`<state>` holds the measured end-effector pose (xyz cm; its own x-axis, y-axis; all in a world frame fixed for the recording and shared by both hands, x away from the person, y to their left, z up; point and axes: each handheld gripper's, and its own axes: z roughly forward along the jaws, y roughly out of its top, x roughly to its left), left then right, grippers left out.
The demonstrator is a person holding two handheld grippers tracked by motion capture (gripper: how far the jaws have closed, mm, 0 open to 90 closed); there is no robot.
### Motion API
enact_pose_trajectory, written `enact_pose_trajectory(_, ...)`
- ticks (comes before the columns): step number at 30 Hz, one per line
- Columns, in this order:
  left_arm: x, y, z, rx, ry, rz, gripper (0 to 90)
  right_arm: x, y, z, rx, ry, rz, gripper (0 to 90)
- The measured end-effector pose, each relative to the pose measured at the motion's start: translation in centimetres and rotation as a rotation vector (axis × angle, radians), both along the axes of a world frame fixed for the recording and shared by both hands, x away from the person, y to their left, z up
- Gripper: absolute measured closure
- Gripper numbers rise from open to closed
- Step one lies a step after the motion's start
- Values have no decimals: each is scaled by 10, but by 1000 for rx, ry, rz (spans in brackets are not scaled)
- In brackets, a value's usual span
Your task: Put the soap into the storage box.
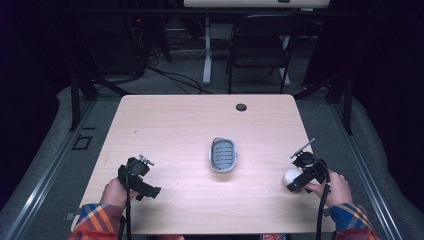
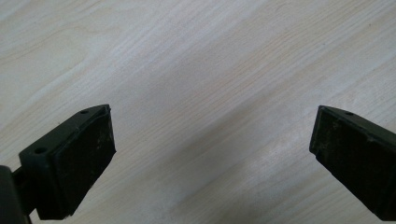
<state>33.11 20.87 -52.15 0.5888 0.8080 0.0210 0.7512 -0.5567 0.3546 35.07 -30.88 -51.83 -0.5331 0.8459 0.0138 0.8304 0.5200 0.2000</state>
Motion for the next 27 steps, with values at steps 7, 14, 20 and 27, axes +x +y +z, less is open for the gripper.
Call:
enact_pose_trajectory(7,0,0,0,0,1,1,0,6,7,-7,34,-36,-24,0)
enact_pose_trajectory(14,0,0,0,-1,1,-1,0,23,9,-3,-76,62,73,0)
enact_pose_trajectory(20,0,0,0,-1,2,-2,0,26,9,-9,-40,44,37,0)
enact_pose_trajectory(27,0,0,0,0,3,-3,0,35,8,-8,-141,138,116,0)
